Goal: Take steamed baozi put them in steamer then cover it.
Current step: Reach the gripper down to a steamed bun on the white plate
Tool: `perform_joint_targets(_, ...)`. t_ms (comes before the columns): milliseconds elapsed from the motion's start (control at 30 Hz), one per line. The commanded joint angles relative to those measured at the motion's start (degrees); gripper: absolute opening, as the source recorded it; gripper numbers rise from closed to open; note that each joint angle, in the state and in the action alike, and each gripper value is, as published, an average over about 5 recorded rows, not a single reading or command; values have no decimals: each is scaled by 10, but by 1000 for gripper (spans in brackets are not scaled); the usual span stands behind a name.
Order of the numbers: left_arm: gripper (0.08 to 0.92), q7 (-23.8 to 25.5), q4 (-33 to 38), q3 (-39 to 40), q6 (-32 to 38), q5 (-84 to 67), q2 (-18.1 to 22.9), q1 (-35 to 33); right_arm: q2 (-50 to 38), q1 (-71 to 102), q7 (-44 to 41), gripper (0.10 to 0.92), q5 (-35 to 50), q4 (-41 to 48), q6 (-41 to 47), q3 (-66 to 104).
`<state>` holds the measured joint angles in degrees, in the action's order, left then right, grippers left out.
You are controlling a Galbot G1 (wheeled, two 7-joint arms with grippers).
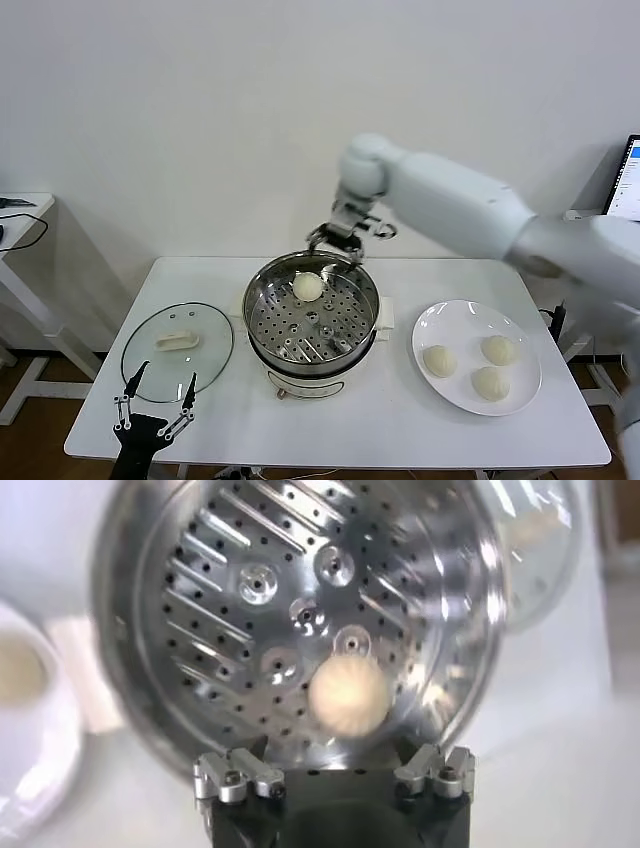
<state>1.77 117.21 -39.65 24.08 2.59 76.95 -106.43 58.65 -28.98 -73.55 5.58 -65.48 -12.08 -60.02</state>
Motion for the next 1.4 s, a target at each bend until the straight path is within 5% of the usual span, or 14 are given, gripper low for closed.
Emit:
perform_joint_targets(33,823,-1,-2,10,-2,2,0,3,-202,-22,24,823,169,-39,183,-111)
perform_joint_targets(667,823,-4,-9,10,-1,8,3,1,-219,129,133,823,119,-65,205,-142)
perform_joint_targets(1400,823,-5,-17,12,-1,8,3,3,-185,187,159,823,102,-42,202,-107)
